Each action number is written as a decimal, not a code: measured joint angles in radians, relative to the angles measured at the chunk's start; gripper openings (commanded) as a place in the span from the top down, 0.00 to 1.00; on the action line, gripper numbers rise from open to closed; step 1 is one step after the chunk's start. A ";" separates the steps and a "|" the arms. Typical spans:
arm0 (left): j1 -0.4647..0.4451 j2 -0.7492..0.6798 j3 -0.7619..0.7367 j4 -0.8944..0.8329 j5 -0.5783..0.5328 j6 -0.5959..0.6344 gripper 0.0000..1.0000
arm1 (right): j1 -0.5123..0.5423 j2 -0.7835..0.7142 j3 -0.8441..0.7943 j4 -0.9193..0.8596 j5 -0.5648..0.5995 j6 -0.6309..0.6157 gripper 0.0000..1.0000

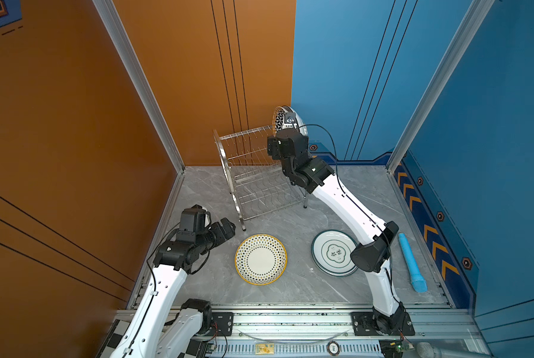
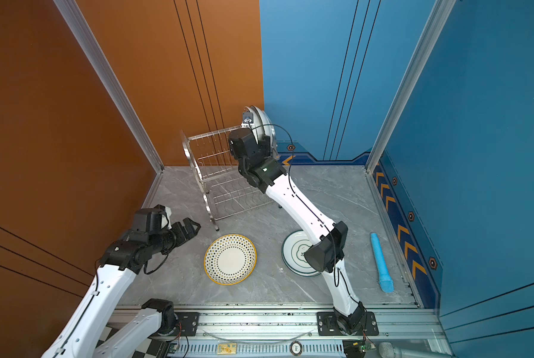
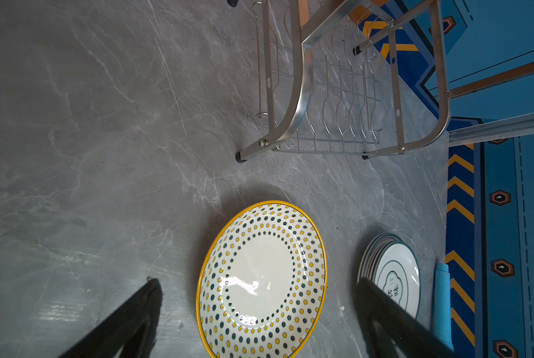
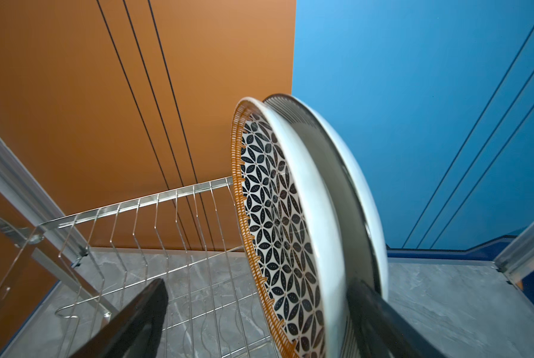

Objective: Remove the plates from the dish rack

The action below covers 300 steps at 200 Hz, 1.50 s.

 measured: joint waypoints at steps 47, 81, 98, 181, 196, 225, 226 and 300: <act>0.000 0.000 0.000 -0.007 0.006 0.003 0.02 | 0.020 0.039 0.009 0.047 0.142 -0.057 0.20; 0.003 0.000 0.000 -0.007 0.008 0.006 0.02 | 0.010 0.063 0.013 0.083 0.190 -0.084 0.28; 0.006 0.000 0.000 -0.008 0.010 0.006 0.02 | 0.005 0.074 0.014 0.100 0.200 -0.092 0.33; 0.014 0.000 0.000 -0.025 0.022 0.006 0.02 | -0.005 0.133 0.021 0.250 0.315 -0.190 0.55; 0.014 0.000 0.000 -0.026 0.023 0.006 0.02 | -0.006 0.143 0.022 0.283 0.332 -0.216 0.57; 0.019 0.000 0.000 -0.026 0.026 0.006 0.02 | -0.008 0.157 0.026 0.332 0.363 -0.257 0.70; 0.019 0.000 0.000 -0.026 0.026 0.006 0.02 | -0.008 0.157 0.026 0.333 0.366 -0.256 0.71; 0.024 0.000 0.000 -0.027 0.030 0.006 0.02 | -0.008 0.167 0.027 0.395 0.402 -0.327 0.90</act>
